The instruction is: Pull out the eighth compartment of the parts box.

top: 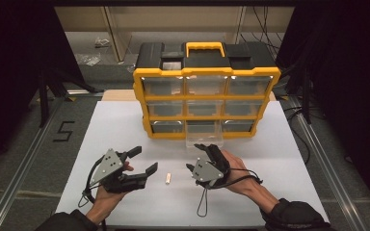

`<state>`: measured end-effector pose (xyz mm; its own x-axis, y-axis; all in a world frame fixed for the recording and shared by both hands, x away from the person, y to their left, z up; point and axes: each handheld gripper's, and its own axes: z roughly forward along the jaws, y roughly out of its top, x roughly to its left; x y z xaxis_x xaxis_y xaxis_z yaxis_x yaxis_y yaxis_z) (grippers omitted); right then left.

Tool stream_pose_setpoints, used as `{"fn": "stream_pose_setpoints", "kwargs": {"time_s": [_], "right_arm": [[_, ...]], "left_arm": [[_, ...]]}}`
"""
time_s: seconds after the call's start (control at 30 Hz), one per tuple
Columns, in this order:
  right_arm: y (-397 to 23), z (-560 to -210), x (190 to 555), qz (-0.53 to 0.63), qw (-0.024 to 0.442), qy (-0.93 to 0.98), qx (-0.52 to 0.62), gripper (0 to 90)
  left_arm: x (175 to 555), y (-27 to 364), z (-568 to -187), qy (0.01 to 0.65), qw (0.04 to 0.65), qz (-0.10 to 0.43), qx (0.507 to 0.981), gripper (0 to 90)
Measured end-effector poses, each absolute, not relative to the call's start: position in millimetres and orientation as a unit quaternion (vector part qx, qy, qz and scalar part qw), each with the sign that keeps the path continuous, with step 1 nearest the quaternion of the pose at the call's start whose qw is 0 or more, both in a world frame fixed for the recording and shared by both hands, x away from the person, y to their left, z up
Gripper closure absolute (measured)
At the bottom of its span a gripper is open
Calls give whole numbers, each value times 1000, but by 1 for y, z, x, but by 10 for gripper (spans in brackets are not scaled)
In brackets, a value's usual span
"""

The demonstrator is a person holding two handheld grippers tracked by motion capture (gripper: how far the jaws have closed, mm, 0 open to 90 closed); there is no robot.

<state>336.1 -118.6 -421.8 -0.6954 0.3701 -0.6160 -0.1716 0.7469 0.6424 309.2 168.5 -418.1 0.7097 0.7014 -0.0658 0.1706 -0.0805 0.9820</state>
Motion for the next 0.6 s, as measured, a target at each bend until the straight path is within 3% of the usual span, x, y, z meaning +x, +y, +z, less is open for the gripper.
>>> {"fn": "stream_pose_setpoints", "kwargs": {"time_s": [0.33, 0.6], "right_arm": [[-122, -406, 342, 420, 278, 853, 138, 295], [-121, -405, 344, 430, 237, 856, 160, 284]], "left_arm": [[309, 169, -418, 307, 603, 221, 703, 219], [309, 169, -417, 308, 604, 221, 702, 217]]}}
